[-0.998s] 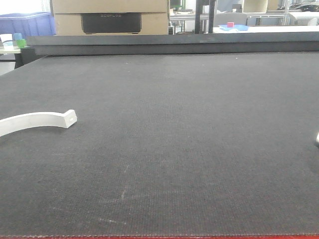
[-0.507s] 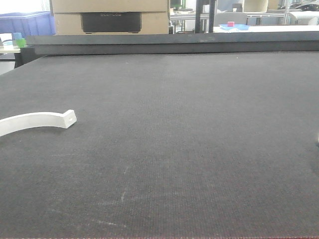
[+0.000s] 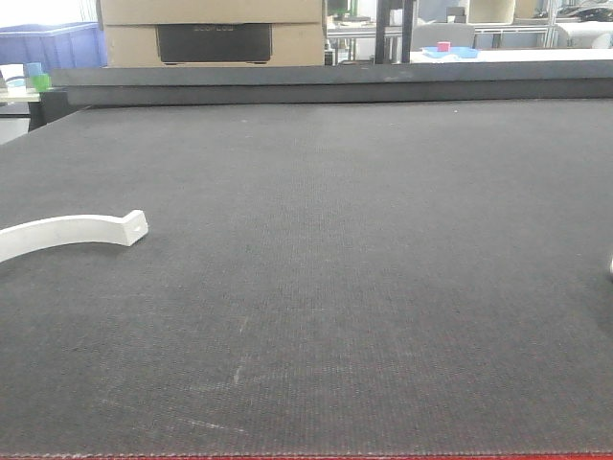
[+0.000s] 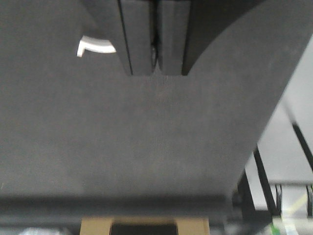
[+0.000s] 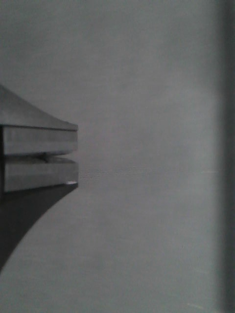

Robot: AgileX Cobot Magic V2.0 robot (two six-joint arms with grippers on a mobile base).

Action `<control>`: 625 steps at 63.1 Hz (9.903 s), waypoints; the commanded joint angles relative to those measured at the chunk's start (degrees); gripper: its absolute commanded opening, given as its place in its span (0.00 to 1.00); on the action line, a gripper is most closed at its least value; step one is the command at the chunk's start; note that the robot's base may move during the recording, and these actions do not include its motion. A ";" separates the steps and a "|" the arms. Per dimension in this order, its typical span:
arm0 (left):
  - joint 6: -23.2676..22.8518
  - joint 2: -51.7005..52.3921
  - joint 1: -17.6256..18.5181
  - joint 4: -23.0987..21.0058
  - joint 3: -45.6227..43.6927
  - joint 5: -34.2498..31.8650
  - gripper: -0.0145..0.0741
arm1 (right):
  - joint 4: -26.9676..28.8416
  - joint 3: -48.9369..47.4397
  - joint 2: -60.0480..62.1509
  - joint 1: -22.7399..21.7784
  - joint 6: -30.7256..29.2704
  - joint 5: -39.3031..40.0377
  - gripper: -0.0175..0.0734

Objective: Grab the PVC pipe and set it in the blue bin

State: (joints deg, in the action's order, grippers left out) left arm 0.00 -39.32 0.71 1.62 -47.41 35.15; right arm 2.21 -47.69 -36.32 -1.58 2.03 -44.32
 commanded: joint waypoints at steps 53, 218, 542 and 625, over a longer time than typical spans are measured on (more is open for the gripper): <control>0.00 -27.64 0.40 -9.01 -3.21 10.86 0.04 | 9.16 -0.92 -40.03 0.09 -0.05 -3.40 0.01; 1.53 -55.94 0.62 -2.88 -17.82 19.04 0.52 | -3.68 -17.21 -43.16 11.91 21.04 -11.53 0.01; 0.97 5.14 5.29 -11.74 9.15 -24.20 0.04 | -9.15 4.88 14.16 11.91 0.87 14.83 0.01; 0.97 5.14 5.29 -11.74 9.15 -24.20 0.04 | -9.15 4.88 14.16 11.91 0.87 14.83 0.01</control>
State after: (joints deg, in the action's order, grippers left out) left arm 1.35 -34.51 5.67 -9.57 -38.19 12.48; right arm -6.60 -42.29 -21.90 10.28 3.05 -30.87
